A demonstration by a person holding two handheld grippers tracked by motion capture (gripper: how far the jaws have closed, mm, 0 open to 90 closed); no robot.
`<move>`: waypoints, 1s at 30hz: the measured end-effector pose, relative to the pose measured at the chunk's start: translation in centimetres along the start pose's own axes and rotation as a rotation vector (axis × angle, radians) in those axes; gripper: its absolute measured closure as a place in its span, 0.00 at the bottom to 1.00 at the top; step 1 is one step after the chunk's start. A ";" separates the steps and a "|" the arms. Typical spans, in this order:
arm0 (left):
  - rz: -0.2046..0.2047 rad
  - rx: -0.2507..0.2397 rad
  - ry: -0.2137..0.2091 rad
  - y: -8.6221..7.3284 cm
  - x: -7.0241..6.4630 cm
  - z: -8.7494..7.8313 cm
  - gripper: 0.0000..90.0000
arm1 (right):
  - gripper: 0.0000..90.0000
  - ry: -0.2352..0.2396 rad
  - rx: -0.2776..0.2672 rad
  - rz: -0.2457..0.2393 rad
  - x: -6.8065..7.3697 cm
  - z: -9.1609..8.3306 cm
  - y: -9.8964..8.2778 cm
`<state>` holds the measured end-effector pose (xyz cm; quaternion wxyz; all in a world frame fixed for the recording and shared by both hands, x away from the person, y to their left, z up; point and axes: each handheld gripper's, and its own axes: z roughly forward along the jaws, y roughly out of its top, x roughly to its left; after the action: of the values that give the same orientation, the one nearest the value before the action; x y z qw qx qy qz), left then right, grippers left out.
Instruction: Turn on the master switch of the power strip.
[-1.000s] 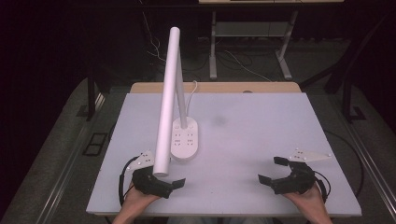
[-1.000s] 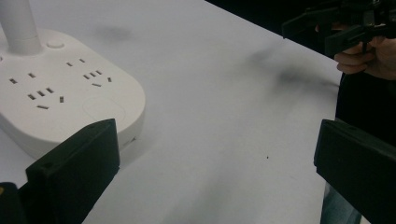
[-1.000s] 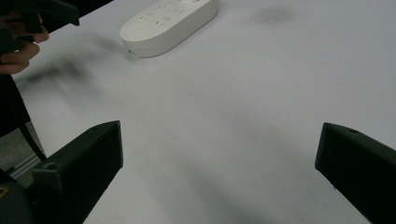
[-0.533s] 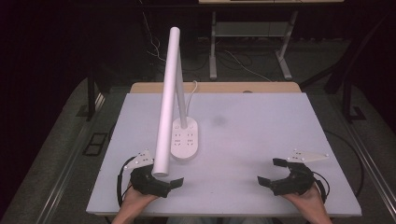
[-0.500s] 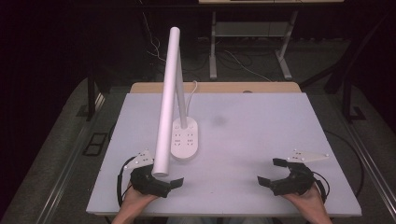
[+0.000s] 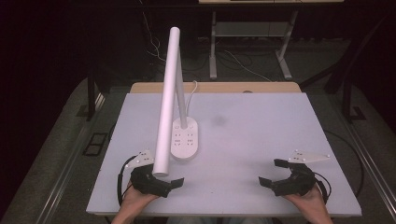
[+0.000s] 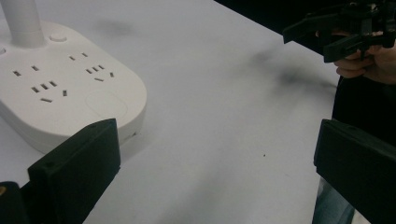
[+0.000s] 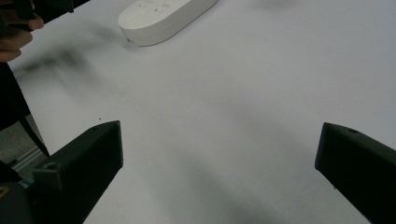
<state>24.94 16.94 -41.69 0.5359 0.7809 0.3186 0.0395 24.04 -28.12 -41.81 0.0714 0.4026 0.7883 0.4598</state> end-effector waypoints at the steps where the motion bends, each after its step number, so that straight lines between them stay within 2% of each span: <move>1: -0.005 -0.001 -0.003 0.1 0.0 0.0 0.00 | 0.00 -0.001 0.001 -0.002 0.0 0.0 0.0; 3: -0.001 0.006 -0.003 0.2 0.0 -0.1 0.00 | 0.00 0.000 0.002 -0.002 0.0 0.0 0.0; 5: -0.024 -0.006 -0.015 0.4 0.2 -0.1 0.00 | 0.00 0.002 0.005 -0.002 0.0 0.0 0.0; 10: -0.036 0.006 -0.018 1.0 0.5 -0.1 0.00 | 0.00 0.013 0.002 0.001 0.0 0.1 0.0; 14: -0.028 0.025 -0.014 1.3 0.7 -0.1 0.00 | 0.00 0.009 0.005 0.001 -0.1 0.2 0.0; 30: -0.023 0.040 0.007 3.1 1.5 -0.3 0.00 | 0.00 0.004 0.000 0.009 -0.3 0.1 0.0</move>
<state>27.38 17.30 -39.33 0.5194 0.7876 0.3301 0.0295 24.27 -28.27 -41.97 0.0679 0.4052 0.7866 0.4610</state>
